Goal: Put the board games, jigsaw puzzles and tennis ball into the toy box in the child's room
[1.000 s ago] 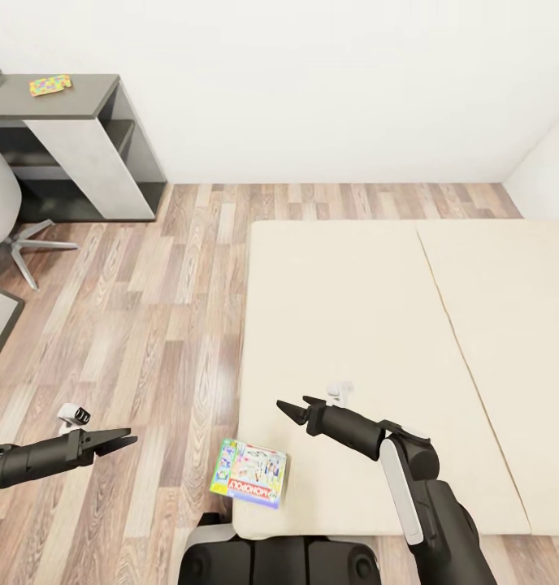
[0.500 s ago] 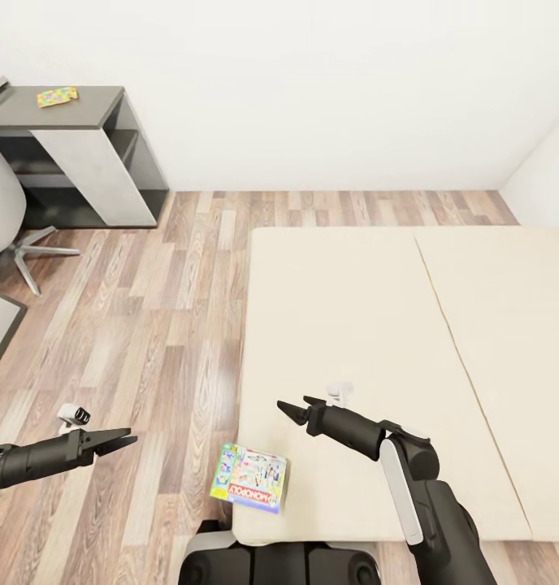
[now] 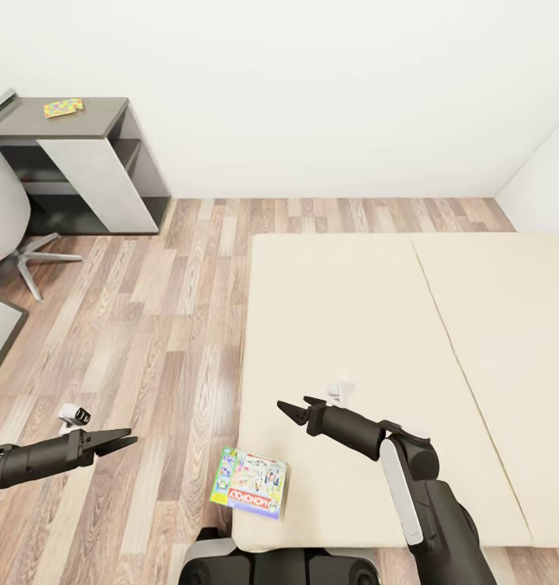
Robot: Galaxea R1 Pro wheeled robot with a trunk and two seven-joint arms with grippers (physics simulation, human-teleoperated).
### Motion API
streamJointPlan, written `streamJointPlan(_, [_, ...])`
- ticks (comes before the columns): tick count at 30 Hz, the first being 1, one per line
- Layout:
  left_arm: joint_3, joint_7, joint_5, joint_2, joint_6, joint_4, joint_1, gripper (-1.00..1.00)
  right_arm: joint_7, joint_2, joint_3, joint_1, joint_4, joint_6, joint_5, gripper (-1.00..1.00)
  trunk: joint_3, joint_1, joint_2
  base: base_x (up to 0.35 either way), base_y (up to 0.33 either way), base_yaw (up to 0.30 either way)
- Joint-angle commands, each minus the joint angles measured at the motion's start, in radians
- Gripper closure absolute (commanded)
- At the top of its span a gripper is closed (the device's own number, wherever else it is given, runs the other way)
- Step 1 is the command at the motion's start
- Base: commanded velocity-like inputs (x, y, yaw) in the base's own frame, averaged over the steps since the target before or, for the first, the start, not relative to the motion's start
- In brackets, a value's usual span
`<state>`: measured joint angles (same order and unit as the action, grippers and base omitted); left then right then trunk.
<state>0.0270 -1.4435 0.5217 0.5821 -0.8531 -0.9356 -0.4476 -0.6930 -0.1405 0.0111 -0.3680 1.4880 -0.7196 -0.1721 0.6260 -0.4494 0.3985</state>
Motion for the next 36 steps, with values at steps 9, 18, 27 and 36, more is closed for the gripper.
streamJointPlan(9, [-0.001, -0.002, 0.003, 0.001, -0.011, 0.000, 0.000, -1.00, 0.001, -0.001, 0.001, -0.001, 0.000, -0.006, -0.003, -1.00, -0.013, -0.001, 0.002, 0.000, 0.000, 0.000])
streamJointPlan(18, [-0.001, -0.002, 0.003, 0.001, -0.011, 0.000, 0.000, -1.00, 0.004, -0.001, 0.001, -0.001, 0.000, -0.005, -0.002, -1.00, -0.028, -0.001, 0.002, 0.000, 0.000, 0.000])
streamJointPlan(27, [-0.001, -0.002, 0.003, 0.001, -0.011, 0.000, 0.000, -1.00, 0.005, -0.001, 0.001, -0.001, 0.000, -0.004, -0.001, -1.00, -0.043, -0.001, 0.002, 0.000, 0.000, 0.000])
streamJointPlan(36, [-0.001, -0.002, 0.003, 0.001, -0.011, 0.000, 0.000, -1.00, 0.007, -0.001, 0.001, 0.000, 0.000, -0.004, -0.001, -1.00, -0.057, -0.001, 0.002, 0.000, 0.000, 0.000])
